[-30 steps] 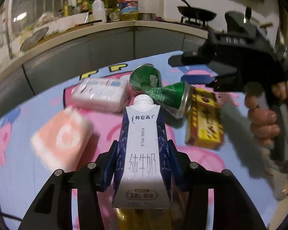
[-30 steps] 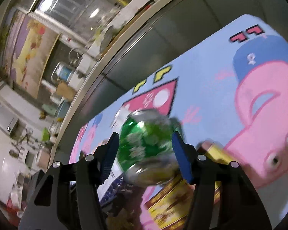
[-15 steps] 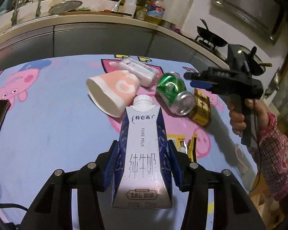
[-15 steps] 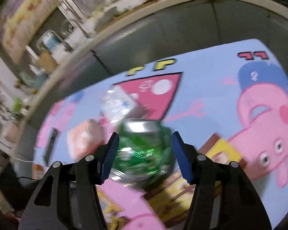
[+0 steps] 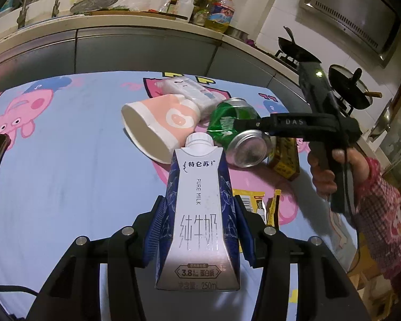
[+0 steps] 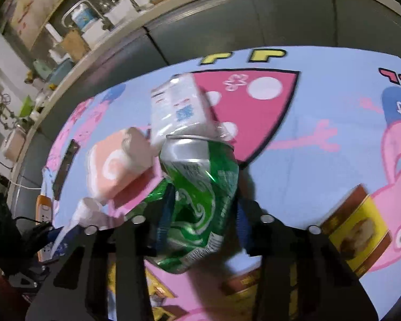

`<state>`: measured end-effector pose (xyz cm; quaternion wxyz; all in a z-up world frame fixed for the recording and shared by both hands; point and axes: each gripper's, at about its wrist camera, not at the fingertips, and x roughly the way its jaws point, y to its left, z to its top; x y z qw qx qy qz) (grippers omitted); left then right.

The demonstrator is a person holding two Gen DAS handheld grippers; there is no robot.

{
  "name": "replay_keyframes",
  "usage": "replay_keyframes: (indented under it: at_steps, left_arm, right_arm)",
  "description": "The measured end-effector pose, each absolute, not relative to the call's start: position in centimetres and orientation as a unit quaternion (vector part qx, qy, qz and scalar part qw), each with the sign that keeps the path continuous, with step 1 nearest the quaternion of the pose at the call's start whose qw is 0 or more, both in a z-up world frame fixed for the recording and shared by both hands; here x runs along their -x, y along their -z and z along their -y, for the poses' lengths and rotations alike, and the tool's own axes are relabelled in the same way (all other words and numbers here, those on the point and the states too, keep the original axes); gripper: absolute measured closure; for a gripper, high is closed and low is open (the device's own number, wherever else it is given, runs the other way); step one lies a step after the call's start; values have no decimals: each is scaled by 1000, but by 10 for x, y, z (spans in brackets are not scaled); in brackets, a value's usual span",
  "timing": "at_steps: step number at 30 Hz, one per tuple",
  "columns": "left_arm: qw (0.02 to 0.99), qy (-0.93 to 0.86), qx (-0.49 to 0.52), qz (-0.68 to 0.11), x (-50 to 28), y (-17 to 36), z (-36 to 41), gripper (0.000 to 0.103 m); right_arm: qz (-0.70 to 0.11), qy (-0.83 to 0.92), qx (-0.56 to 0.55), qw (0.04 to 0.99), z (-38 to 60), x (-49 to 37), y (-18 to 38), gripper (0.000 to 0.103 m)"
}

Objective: Collect trash
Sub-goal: 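Lift the can and milk carton and carry both toward the beige bin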

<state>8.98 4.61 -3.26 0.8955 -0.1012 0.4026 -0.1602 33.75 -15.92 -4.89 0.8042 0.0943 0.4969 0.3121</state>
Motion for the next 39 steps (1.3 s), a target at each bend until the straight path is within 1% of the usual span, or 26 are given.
replay_keyframes:
  at_steps: [1,3,4,5,11,16,21,29,35,39]
  left_arm:
    - [896,160,100,-402,-89,31,-45,52]
    - [898,162,101,-397,-87,27,-44,52]
    - [899,165,99,-393,-84,24,-42,52]
    - [901,168,96,-390,-82,21,-40,52]
    - [903,199,81,-372,-67,0,-15,52]
    - [891,241,60,-380,-56,-5,25,52]
    - [869,279,26,-407,-53,3,78,53]
    - [833,342,-21,-435,-65,12,169,53]
    - [806,392,-16,-444,-90,11,242,52]
    - [778,424,11,-463,-124,14,296,53]
  right_arm:
    - [-491,-314,-101,807,159,-331,46,71]
    - [-478,-322,-119,809,161,-318,40,82]
    - [-472,-331,-133,806,163,-312,37,91]
    - [-465,-337,-145,806,164,-306,33,93]
    - [-411,-325,-179,833,200,-247,5,93]
    - [-383,-293,-201,853,253,-194,1,93]
    - [-380,-236,-235,863,311,-145,23,93]
    - [-369,-156,-314,861,398,-107,62,93]
    - [-329,-77,-364,868,478,-96,73,93]
    - [-308,-14,-374,875,523,-94,81,93]
